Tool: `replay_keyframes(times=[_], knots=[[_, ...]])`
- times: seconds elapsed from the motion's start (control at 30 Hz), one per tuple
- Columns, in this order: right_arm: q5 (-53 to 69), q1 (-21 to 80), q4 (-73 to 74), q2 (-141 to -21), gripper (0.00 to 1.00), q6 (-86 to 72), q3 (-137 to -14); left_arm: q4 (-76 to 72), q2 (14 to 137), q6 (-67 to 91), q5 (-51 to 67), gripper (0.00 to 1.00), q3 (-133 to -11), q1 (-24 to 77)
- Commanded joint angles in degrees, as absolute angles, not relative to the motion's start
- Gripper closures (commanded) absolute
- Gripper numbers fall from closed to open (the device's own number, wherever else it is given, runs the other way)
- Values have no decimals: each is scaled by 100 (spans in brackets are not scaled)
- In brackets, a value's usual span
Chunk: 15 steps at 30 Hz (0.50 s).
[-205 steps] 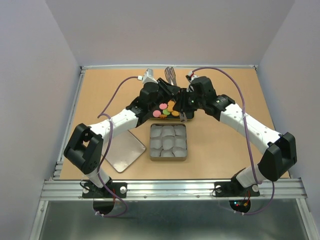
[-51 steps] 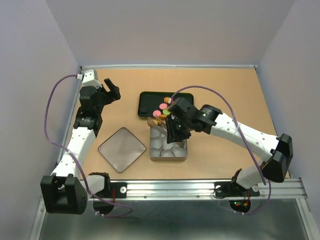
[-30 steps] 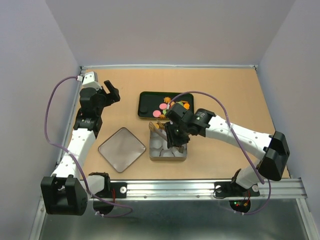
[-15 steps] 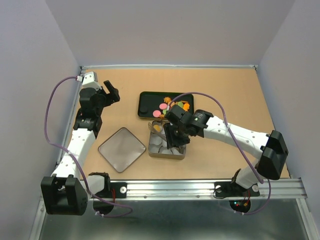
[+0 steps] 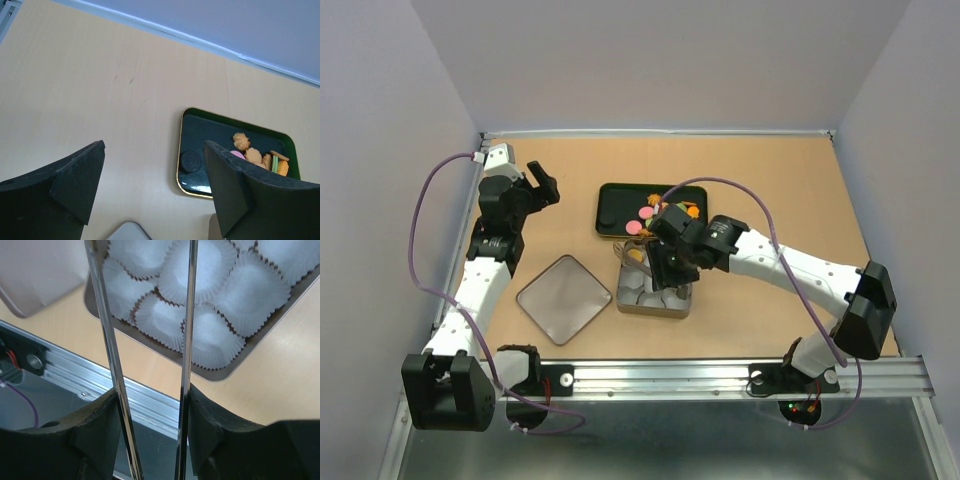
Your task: Pack the cookies
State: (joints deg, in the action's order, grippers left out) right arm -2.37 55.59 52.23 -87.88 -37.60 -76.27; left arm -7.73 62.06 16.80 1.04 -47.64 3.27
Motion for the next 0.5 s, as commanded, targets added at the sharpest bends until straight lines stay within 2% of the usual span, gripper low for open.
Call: replay_keyframes(times=[0.0,0.47], knots=[[-677,5599,5150,-8718,45,-3701,-8619,-1011,6012,1626,141,10,-4729,308],[-1150,5502,5713,-10659,43,-2839,-10835,-1002,5985,1635,176,10,-4755,308]])
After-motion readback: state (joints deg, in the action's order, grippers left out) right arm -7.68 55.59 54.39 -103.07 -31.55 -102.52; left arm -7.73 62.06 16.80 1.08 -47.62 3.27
